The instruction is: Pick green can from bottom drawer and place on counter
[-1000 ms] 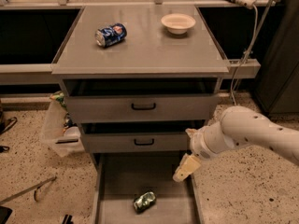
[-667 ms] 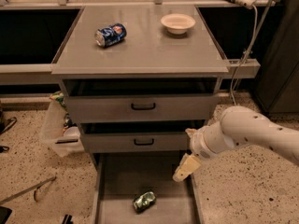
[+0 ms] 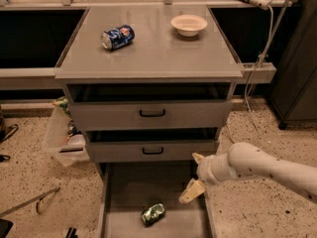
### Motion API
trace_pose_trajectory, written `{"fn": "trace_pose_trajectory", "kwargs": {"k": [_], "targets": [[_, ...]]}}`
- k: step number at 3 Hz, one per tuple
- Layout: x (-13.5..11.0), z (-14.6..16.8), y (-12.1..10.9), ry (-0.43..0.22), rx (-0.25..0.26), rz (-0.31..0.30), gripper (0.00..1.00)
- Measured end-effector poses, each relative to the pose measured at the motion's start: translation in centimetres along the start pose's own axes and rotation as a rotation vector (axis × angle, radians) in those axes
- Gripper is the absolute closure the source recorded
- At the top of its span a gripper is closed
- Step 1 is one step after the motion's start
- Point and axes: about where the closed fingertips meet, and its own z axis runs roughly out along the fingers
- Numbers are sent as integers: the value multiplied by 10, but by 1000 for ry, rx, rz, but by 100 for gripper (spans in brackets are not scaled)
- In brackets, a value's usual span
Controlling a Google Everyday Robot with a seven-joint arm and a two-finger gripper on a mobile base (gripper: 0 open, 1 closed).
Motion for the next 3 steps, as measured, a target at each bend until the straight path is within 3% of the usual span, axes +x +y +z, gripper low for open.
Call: {"fn": "trace_pose_trajectory", "kwargs": {"k": [1,2,3], "targets": [[45,66,-17,-18,-3,26,0],[87,127,-16,-7,-51,47,0],[114,159,4,5,-111,65,0]]}}
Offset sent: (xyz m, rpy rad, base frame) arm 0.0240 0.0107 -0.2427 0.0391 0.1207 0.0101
